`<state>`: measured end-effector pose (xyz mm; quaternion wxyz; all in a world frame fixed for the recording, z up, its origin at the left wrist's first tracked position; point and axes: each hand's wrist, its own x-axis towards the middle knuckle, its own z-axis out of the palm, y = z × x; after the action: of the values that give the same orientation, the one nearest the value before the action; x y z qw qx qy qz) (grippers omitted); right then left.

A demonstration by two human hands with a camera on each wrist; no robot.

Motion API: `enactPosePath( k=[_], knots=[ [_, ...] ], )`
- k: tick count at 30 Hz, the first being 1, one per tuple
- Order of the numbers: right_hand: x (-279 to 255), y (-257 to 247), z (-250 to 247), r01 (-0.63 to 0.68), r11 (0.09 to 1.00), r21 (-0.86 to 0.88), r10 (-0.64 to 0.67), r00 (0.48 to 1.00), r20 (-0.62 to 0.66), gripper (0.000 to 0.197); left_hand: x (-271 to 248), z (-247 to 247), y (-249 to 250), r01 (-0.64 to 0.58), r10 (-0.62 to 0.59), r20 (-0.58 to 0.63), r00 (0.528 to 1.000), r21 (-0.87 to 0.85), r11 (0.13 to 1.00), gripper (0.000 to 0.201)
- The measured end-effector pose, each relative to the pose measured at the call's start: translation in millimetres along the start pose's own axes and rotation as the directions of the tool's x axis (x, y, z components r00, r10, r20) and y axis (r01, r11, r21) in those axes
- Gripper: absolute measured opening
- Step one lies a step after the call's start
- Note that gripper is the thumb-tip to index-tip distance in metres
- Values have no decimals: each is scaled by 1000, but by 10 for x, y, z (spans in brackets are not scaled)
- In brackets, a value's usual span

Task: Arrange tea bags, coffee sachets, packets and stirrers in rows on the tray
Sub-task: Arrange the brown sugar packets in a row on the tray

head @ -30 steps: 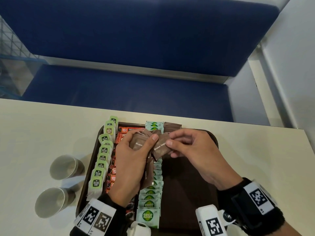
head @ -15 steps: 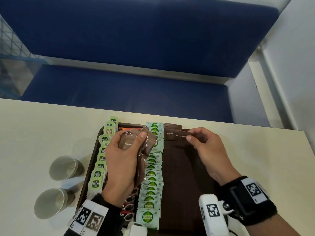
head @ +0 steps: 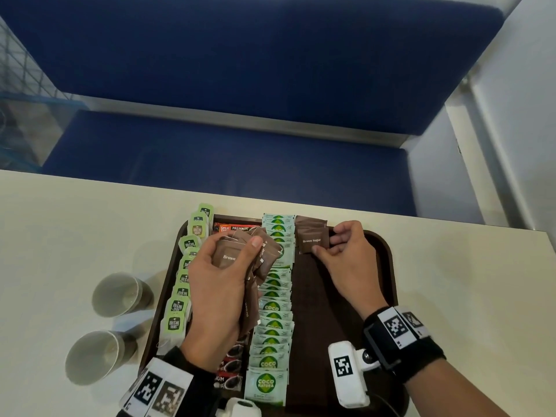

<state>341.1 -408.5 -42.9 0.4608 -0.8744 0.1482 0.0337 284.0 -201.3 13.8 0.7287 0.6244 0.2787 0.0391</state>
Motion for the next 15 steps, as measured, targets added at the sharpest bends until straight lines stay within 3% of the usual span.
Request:
enactPosePath(
  k=[3,15],
  knots=[
    [-8,25,45,39,998,-43,-40,999,-6,56,6,-10,6,9,-9,-1,1000,-4,1000,25],
    [-11,-10,125,63,998,-26,-65,996,-58,54,38,2,19,11,-11,3,1000,0,1000,29]
  ],
)
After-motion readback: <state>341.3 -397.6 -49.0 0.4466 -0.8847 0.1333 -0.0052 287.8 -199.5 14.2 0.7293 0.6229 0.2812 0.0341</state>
